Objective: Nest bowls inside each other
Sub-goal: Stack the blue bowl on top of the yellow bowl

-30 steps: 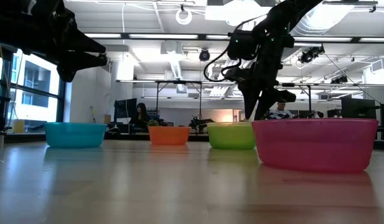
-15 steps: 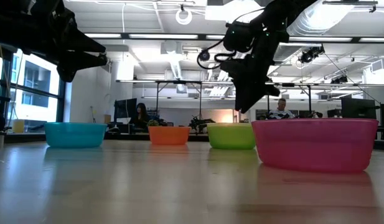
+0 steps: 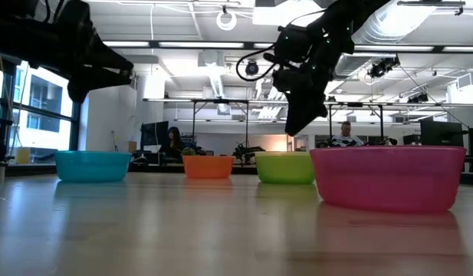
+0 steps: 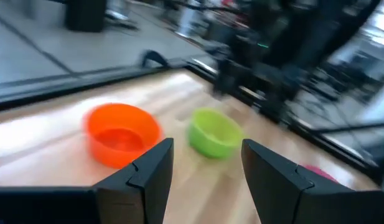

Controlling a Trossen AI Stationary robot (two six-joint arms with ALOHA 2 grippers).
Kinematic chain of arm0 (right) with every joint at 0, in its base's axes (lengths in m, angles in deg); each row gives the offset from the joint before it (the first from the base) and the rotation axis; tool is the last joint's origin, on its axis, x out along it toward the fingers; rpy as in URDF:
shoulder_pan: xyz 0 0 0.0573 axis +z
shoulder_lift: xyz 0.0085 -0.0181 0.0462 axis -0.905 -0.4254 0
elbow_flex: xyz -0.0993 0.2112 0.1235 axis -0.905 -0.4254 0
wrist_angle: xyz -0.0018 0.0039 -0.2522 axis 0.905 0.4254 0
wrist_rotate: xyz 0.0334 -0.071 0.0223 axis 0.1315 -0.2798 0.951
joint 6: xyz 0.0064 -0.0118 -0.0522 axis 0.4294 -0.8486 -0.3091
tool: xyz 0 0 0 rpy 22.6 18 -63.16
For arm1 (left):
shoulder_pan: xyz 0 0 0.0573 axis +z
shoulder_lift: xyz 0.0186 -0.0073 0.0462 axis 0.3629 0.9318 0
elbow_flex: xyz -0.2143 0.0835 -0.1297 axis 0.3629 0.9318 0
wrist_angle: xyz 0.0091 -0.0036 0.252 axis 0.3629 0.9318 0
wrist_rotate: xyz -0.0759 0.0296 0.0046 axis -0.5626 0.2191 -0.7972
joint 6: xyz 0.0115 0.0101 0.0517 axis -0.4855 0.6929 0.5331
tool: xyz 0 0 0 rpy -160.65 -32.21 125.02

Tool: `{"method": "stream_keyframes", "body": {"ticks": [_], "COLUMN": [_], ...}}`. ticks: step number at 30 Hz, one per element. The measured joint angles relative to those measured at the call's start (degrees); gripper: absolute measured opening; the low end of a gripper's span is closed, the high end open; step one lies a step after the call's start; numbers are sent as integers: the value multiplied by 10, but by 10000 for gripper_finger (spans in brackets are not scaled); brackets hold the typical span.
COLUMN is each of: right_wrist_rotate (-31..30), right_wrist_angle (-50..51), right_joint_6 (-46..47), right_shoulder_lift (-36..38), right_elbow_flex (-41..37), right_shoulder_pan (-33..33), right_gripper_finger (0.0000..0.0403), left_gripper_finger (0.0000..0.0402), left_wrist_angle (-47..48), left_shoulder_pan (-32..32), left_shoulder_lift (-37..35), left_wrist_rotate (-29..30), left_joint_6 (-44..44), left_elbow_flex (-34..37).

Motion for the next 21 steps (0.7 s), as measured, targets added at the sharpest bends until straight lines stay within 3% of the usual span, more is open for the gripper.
{"method": "stream_keyframes", "body": {"ticks": [3,7,11,17,21], "right_wrist_rotate": [52,128,144,147,147], "right_wrist_angle": [-16,-79,-136,-112,-54], "right_joint_6": [3,4,-1,-49,-71], "right_shoulder_lift": [0,0,0,0,0], "right_elbow_flex": [16,53,103,208,274], "right_shoulder_pan": [0,0,5,12,18], "right_gripper_finger": [99,99,99,99,99], "left_gripper_finger": [180,180,180,180,180], "left_wrist_angle": [0,19,56,224,331], "left_shoulder_pan": [32,91,149,212,232], "left_shoulder_lift": [8,46,109,191,222], "left_wrist_rotate": [-2,-70,-126,-227,-214], "left_joint_6": [-19,-39,-9,192,317], "left_elbow_flex": [0,-14,-63,-175,-219]}}
